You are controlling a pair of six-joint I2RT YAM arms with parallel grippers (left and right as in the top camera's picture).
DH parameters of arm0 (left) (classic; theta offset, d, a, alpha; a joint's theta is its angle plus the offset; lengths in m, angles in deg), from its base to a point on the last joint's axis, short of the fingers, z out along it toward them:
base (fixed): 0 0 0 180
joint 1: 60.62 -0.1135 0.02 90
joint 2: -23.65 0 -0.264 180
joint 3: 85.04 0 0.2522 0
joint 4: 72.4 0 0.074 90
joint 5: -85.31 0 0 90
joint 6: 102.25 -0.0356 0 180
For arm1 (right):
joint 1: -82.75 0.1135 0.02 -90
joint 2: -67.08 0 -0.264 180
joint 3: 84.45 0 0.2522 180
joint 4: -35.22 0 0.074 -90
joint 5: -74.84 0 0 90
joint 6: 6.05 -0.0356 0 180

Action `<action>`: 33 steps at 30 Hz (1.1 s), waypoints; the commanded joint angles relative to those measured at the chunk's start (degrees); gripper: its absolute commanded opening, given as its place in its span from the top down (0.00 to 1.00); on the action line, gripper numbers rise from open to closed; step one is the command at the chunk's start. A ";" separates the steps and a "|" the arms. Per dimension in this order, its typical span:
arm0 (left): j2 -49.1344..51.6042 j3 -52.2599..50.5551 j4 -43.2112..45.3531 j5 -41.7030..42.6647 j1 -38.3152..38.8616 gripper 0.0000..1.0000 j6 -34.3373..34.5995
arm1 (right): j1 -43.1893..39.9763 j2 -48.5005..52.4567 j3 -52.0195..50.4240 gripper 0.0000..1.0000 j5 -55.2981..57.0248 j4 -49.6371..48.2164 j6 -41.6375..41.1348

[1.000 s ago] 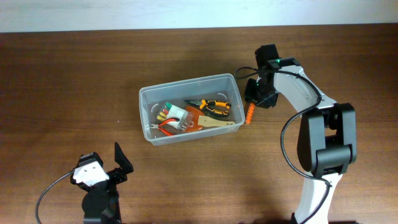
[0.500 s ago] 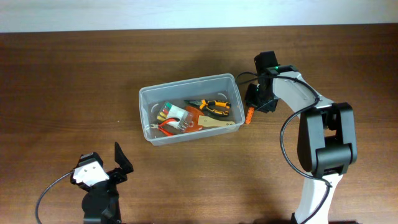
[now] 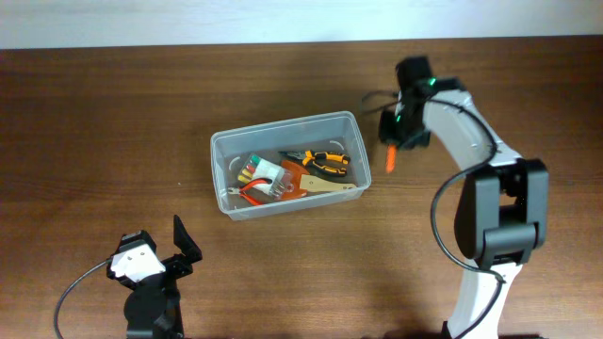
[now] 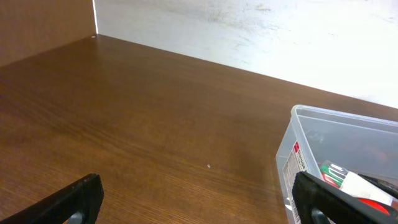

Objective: Pack container
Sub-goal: 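Lift the bead strip and drop it into the container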

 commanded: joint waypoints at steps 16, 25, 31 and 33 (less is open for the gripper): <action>-0.28 -0.22 -0.04 -0.24 0.22 0.01 -0.50 | 22.75 -5.55 14.08 0.96 -14.27 16.98 81.72; -0.28 -0.22 -0.04 -0.24 0.22 0.01 -0.50 | 21.79 -1.81 7.63 0.96 -5.86 3.74 81.99; -0.28 -0.22 -0.04 -0.24 0.22 0.01 -0.50 | 20.55 0.04 7.63 0.59 -6.16 -1.97 78.38; -0.28 -0.22 -0.04 -0.24 0.22 0.01 -0.50 | 20.72 -0.02 7.80 0.52 -5.88 -4.07 74.53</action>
